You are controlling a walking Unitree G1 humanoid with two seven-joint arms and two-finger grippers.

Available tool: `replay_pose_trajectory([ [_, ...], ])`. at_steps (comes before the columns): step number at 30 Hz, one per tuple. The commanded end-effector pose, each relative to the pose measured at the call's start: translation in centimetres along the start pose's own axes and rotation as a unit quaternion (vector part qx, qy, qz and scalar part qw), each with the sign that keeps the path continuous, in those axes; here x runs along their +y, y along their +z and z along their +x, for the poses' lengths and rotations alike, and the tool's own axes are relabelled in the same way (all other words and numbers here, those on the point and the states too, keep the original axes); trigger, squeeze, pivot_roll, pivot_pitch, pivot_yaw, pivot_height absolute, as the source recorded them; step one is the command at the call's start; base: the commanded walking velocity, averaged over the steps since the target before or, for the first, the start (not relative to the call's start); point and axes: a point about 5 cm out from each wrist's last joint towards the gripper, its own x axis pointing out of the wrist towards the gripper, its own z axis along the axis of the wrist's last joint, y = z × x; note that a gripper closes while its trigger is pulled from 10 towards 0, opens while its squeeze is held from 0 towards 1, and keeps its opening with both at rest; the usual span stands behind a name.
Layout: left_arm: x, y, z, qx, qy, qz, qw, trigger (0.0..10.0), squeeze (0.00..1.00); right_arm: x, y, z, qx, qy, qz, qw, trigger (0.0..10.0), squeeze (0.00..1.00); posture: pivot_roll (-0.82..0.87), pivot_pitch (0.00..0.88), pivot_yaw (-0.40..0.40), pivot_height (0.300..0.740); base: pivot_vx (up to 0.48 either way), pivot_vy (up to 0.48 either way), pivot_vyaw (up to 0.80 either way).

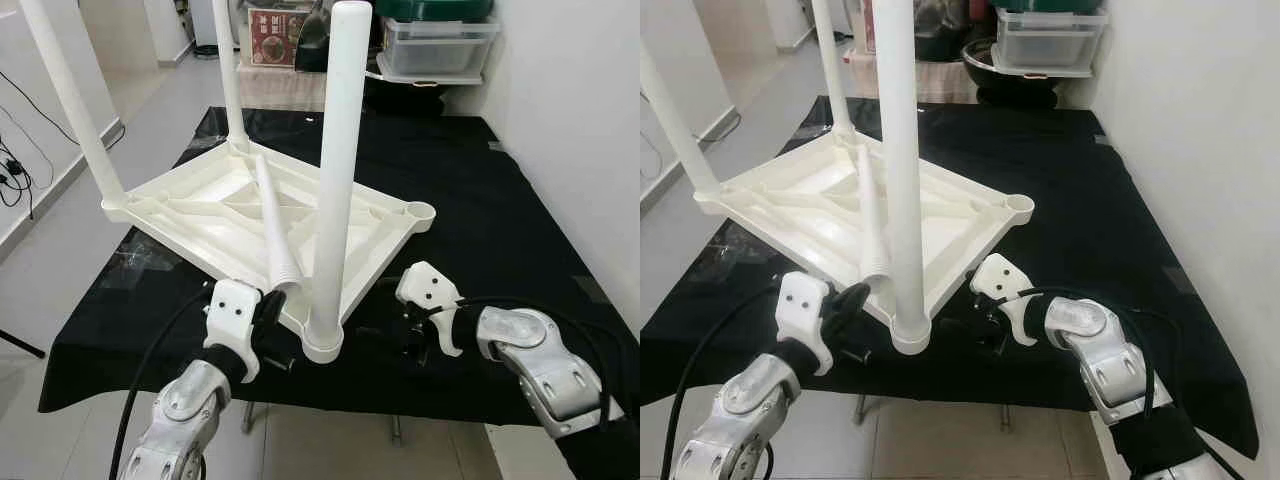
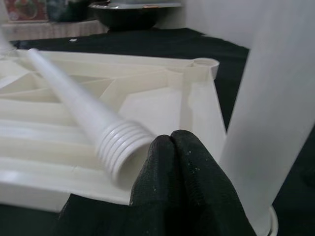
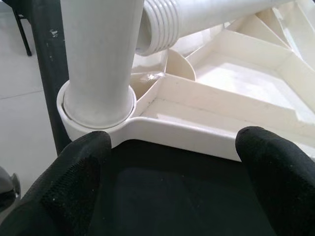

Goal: Building children table

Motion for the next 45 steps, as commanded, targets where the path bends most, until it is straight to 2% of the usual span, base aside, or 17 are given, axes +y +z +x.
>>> replay_pose_trajectory([
  [1,-0.5,-0.2,0.1,0.009,-0.021,-0.005,1.000,10.0,0.00,0.2,-0.2,-0.1,0.001,-0.003,-0.006,1.000,10.0,0.00,-0.04,0.078,-0.058,0.740,0.000,0.000,0.00],
  [5,-1.1,0.1,-0.3,0.001,-0.043,-0.021,0.999,10.0,0.00,0.1,-0.4,0.0,0.001,-0.006,-0.006,1.000,10.0,0.00,-0.04,0.080,-0.055,0.740,0.000,0.000,0.00],
  [6,-1.3,0.2,-0.6,-0.002,-0.050,-0.026,0.998,10.0,1.00,0.0,-0.5,0.0,0.001,-0.007,-0.006,1.000,10.0,0.00,-0.04,0.080,-0.055,0.740,0.000,0.000,0.00],
  [10,-1.4,0.3,-1.4,0.002,-0.057,-0.026,0.998,10.0,1.00,0.0,-0.7,0.0,0.003,-0.008,-0.006,1.000,10.0,0.00,-0.04,0.082,-0.054,0.740,0.000,0.000,0.00],
  [13,-2.0,1.0,-2.6,0.003,-0.070,-0.023,0.997,10.0,1.00,0.0,-0.8,0.0,0.004,-0.008,-0.005,1.000,10.0,0.00,-0.03,0.081,-0.052,0.740,0.000,0.000,0.00],
  [18,-2.6,1.7,-3.3,-0.002,-0.077,-0.019,0.997,10.0,1.00,0.0,-0.8,0.1,0.004,-0.008,-0.005,1.000,10.0,0.00,-0.03,0.079,-0.051,0.740,0.000,0.000,0.00],
  [22,-2.3,1.8,-2.5,-0.014,-0.061,-0.008,0.998,10.0,1.00,0.2,-0.8,0.3,0.003,-0.007,-0.004,1.000,10.0,0.00,-0.04,0.074,-0.055,0.740,0.000,0.000,0.00],
  [23,-2.1,1.9,-1.7,-0.022,-0.051,-0.001,0.998,10.0,1.00,0.3,-0.8,0.4,0.001,-0.006,-0.004,1.000,10.0,0.00,-0.04,0.069,-0.056,0.740,0.000,0.000,0.00],
  [24,-2.1,1.9,-1.7,-0.022,-0.051,-0.001,0.998,10.0,1.00,0.3,-0.8,0.4,0.001,-0.006,-0.004,1.000,10.0,0.00,-0.04,0.069,-0.056,0.740,0.000,0.000,0.00],
  [33,-0.8,2.9,2.4,-0.054,-0.016,0.037,0.998,10.0,1.00,0.1,-0.9,-0.1,-0.001,-0.012,-0.003,1.000,10.0,0.00,-0.07,0.057,-0.052,0.740,0.000,0.000,0.00],
  [41,0.2,3.0,3.8,-0.061,0.007,0.053,0.997,10.0,1.00,0.3,-1.0,-0.2,-0.002,-0.011,-0.003,1.000,10.0,0.00,-0.08,0.059,-0.049,0.740,0.000,0.000,0.00],
  [42,0.5,3.0,3.7,-0.060,0.017,0.059,0.996,10.0,0.00,0.3,-1.0,-0.2,-0.002,-0.011,-0.003,1.000,10.0,0.00,-0.08,0.064,-0.049,0.740,0.000,0.000,0.00],
  [45,1.3,3.0,3.5,-0.058,0.041,0.070,0.995,10.0,0.00,0.2,-1.0,-0.4,0.000,-0.010,-0.003,1.000,10.0,0.00,-0.07,0.069,-0.052,0.740,0.000,0.000,0.00],
])
